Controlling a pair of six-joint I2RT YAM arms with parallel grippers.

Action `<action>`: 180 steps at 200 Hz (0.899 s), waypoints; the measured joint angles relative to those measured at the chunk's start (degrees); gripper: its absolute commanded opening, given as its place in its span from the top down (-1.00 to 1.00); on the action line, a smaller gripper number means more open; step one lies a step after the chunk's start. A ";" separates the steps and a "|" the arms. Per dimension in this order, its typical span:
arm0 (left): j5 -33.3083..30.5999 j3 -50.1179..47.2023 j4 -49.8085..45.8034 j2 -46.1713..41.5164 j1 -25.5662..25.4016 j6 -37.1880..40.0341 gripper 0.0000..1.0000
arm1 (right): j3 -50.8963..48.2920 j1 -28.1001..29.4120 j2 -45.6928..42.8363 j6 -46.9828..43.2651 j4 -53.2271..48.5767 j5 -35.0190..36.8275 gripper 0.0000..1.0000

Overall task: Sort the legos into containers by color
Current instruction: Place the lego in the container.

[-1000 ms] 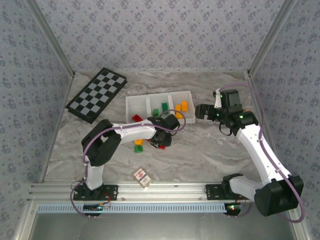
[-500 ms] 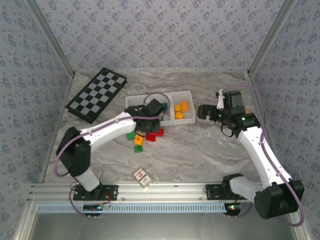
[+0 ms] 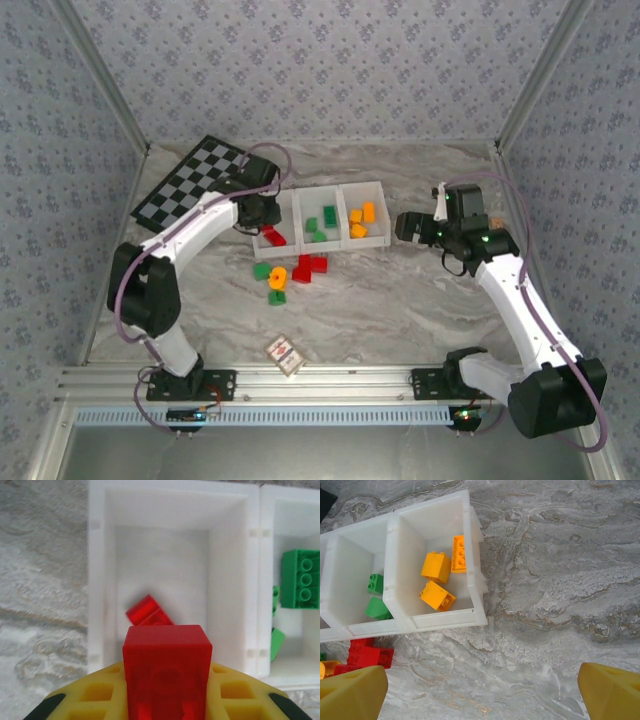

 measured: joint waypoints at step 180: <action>9.70 4.92 9.90 12.66 3.87 -0.04 -0.31 | -0.90 -2.67 0.02 0.44 2.45 -4.13 -0.99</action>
